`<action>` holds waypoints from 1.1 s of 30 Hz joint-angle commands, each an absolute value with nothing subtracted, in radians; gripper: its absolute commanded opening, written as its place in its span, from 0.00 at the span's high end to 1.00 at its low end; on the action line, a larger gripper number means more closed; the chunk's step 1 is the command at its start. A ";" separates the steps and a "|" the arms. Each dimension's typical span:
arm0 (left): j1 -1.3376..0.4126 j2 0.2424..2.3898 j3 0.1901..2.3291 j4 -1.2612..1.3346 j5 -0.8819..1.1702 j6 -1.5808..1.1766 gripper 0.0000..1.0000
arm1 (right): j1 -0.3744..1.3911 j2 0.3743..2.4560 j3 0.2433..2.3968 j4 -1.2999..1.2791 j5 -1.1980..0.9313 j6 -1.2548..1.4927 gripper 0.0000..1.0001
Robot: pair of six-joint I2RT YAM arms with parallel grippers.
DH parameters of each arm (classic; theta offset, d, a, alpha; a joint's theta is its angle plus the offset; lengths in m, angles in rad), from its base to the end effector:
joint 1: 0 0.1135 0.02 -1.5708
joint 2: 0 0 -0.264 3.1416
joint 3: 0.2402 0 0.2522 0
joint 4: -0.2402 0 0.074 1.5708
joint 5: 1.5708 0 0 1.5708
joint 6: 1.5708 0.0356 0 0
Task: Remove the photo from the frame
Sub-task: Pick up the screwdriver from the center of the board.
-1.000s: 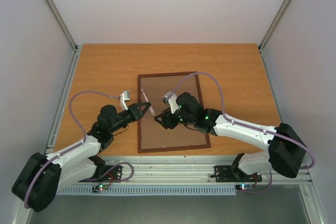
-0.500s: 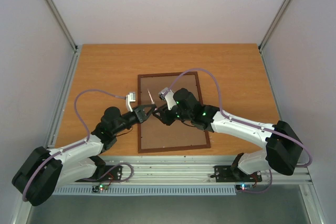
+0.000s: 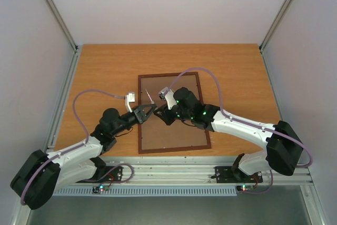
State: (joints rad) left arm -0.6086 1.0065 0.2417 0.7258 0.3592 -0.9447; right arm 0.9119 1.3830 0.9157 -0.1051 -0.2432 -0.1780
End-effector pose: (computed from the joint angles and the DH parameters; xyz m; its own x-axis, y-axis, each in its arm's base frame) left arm 0.1605 -0.1271 0.2061 -0.6860 -0.4466 -0.5744 0.4566 0.3505 -0.8177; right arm 0.1816 0.2485 0.2573 -0.1686 -0.4984 -0.8504 -0.9360 0.3515 -0.0205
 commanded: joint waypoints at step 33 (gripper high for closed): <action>-0.434 0.694 0.401 -0.372 0.098 -0.792 0.60 | 0.907 1.505 1.173 -0.818 -0.127 -0.659 0.99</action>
